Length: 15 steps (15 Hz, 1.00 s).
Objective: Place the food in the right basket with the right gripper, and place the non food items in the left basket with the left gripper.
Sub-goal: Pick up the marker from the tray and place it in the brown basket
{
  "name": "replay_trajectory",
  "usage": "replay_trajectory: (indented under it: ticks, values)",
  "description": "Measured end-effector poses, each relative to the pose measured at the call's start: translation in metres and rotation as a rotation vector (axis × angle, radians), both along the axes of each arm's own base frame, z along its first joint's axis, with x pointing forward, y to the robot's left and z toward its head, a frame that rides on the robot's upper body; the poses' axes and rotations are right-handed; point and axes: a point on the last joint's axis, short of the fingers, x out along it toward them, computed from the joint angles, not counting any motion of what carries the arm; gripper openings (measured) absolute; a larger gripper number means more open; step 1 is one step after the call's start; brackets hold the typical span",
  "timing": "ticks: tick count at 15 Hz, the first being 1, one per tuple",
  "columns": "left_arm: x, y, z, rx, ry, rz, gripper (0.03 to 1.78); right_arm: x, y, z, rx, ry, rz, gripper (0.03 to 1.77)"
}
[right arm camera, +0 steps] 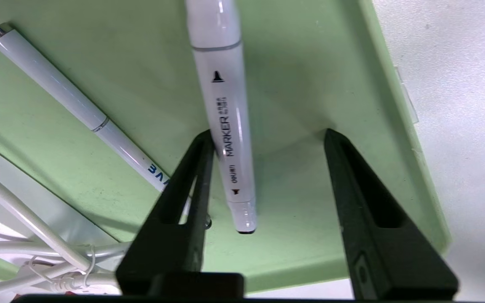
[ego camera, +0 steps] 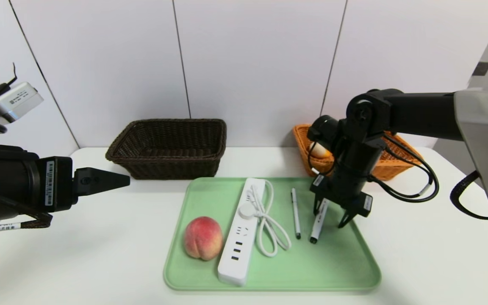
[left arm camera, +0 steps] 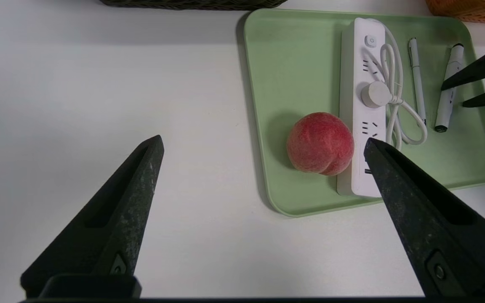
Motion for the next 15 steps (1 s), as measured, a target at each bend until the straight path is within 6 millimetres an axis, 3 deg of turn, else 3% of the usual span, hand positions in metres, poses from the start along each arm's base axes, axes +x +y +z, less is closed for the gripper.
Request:
replay_trajectory:
  ticks: [1, 2, 8, 15]
  values:
    - [0.000, 0.000, 0.000, 0.000, 0.000, 0.000, 1.69, 0.000, 0.001, 0.000, 0.004, 0.000, 0.003, 0.65]
    - [0.001, 0.000, 0.000, 0.000, 0.001, 0.000, 1.69, 0.001, 0.002, 0.000, 0.011, -0.011, 0.006, 0.14]
    - [0.000, 0.000, -0.001, 0.002, 0.007, 0.001, 1.69, -0.006, 0.011, 0.005, 0.018, -0.027, 0.036, 0.16]
    - [0.000, 0.000, 0.000, -0.001, 0.003, 0.003, 1.69, -0.061, 0.038, 0.072, 0.091, -0.203, 0.218, 0.16]
